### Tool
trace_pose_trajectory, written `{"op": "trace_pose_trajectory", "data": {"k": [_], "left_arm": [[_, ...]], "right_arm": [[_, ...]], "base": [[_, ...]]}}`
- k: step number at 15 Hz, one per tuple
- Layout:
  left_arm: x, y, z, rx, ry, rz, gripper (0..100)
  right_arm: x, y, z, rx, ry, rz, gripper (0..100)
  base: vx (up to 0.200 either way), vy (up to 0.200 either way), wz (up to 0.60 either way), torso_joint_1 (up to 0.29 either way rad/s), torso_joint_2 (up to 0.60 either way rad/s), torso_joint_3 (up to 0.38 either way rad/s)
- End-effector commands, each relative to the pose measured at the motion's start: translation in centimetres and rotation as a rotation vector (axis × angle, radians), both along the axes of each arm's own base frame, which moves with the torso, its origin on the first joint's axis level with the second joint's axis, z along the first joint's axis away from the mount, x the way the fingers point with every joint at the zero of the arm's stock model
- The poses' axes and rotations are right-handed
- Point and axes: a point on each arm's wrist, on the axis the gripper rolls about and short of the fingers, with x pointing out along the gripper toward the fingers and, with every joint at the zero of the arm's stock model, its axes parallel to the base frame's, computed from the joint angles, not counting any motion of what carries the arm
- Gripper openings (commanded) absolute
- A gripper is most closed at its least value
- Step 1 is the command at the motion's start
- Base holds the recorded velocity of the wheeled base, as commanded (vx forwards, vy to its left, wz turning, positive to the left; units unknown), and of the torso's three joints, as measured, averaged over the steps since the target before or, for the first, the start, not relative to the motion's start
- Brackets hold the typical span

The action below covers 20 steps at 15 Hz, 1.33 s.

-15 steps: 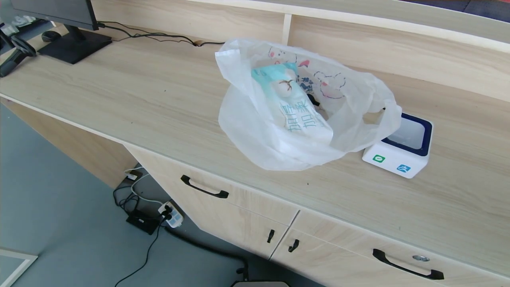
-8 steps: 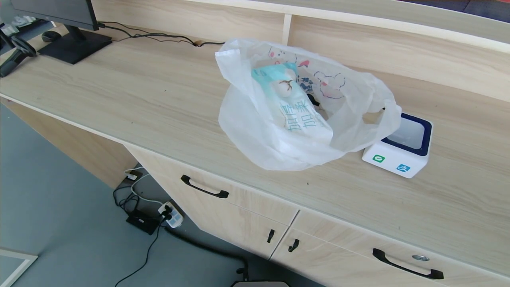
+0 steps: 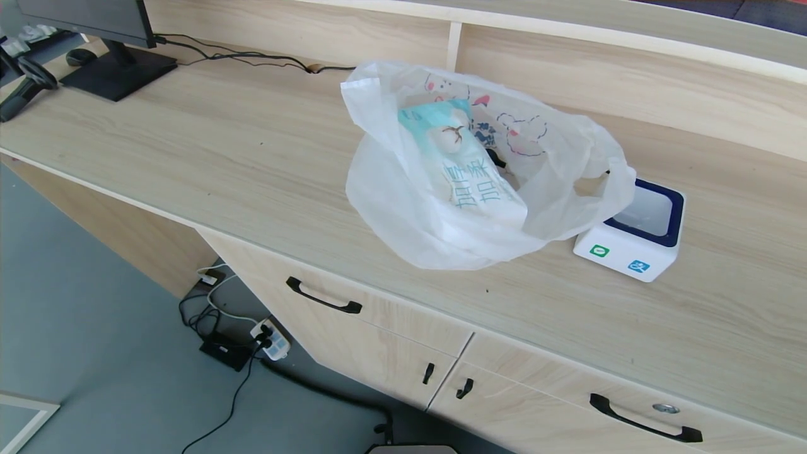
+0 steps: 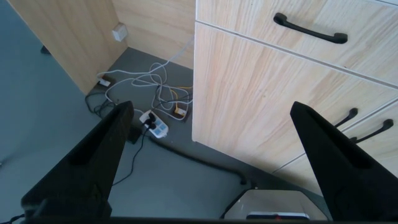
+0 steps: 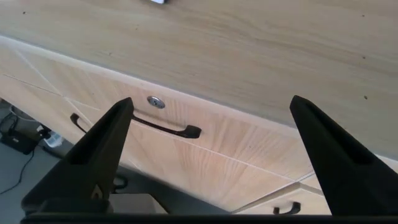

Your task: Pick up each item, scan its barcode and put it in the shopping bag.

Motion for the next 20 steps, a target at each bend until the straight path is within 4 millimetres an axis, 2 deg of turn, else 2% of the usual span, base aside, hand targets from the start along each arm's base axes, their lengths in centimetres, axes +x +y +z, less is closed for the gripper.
{"op": "trace_pose_trajectory", "data": {"k": [1,2,4,6,20], "left_arm": [[0.00,0.00,0.00,0.000,0.000,0.000,100],[0.00,0.00,0.00,-0.002,0.000,0.000,100],[0.00,0.00,0.00,0.000,0.000,0.000,100],[0.00,0.00,0.00,0.000,0.000,0.000,100],[0.00,0.00,0.00,-0.002,0.000,0.000,100]], "right_arm": [[0.11,-0.01,-0.79,0.005,0.033,0.005,100],[0.15,-0.01,-1.04,0.022,0.069,-0.001,100],[0.12,-0.02,-1.04,-0.013,0.059,0.003,100],[0.11,-0.02,-1.02,0.033,0.055,0.004,100],[0.11,-0.02,-1.04,0.030,0.057,0.001,100]], "base": [[0.000,0.000,0.00,0.000,0.00,0.000],[0.000,0.000,0.00,0.000,0.00,0.000],[0.000,0.000,0.00,0.000,0.00,0.000],[0.000,0.000,0.00,0.000,0.00,0.000],[0.000,0.000,0.00,0.000,0.00,0.000]]}}
